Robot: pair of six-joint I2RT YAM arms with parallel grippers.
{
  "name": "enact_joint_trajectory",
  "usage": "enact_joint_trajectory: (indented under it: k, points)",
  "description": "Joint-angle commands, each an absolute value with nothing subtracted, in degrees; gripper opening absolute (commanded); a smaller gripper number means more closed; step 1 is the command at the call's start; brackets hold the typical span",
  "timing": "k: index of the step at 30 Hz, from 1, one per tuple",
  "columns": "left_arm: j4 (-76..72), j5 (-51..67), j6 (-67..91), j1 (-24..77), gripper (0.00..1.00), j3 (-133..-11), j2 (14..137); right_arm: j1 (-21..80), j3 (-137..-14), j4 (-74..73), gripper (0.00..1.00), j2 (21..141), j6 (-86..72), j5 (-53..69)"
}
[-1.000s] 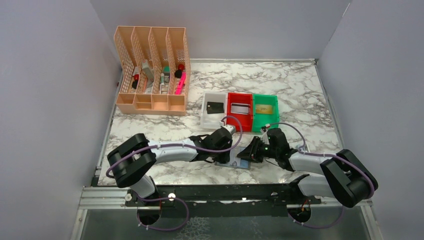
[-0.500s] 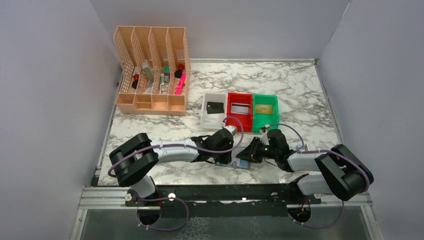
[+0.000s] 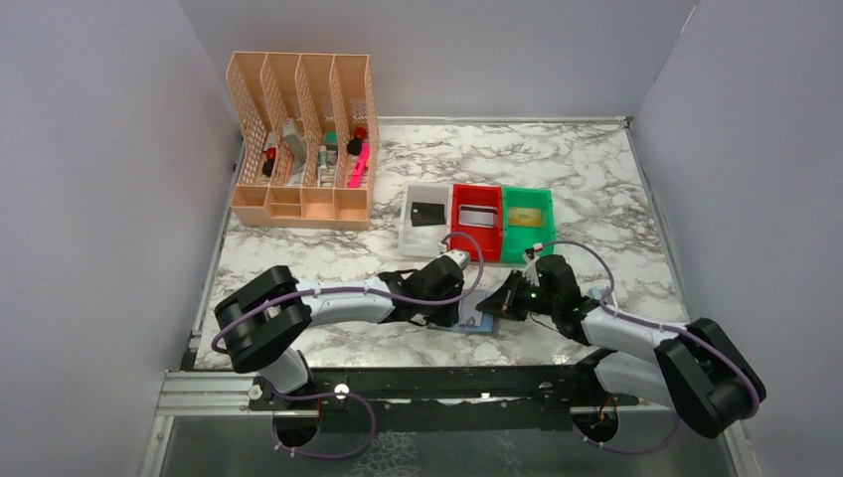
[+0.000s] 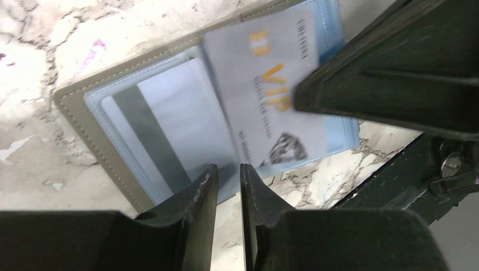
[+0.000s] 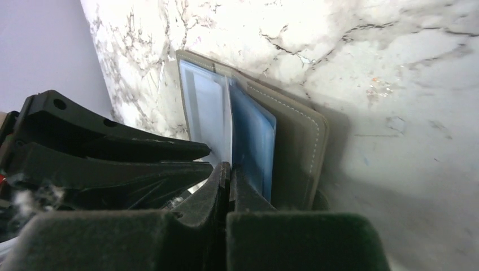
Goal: Take the credit cards out of the card holder
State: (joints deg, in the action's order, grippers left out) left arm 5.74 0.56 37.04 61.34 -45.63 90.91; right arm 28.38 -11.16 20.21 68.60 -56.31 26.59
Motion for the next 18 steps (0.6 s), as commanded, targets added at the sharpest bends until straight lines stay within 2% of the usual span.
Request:
enact_joint_trajectory:
  k: [1, 6, 8, 18]
  points:
    - [12.24, -4.39, 35.6, 61.62, 0.27, -45.78, 88.08, 28.05, -13.39, 4.6, 0.01, 60.68, -51.9, 17.57]
    - [13.34, -6.35, 35.29, 61.28, 0.33, -46.35, 84.64, 28.1, -15.32, -1.58, 0.01, 54.35, -49.3, 14.44]
    - [13.9, -7.09, 35.15, 61.03, 0.4, -46.74, 83.34, 28.06, -15.94, -2.23, 0.01, 53.11, -48.28, 14.62]
    - [18.75, -8.5, 31.25, 54.88, 0.59, -47.97, 76.92, 28.12, -17.25, 2.01, 0.01, 50.36, -43.09, 20.3]
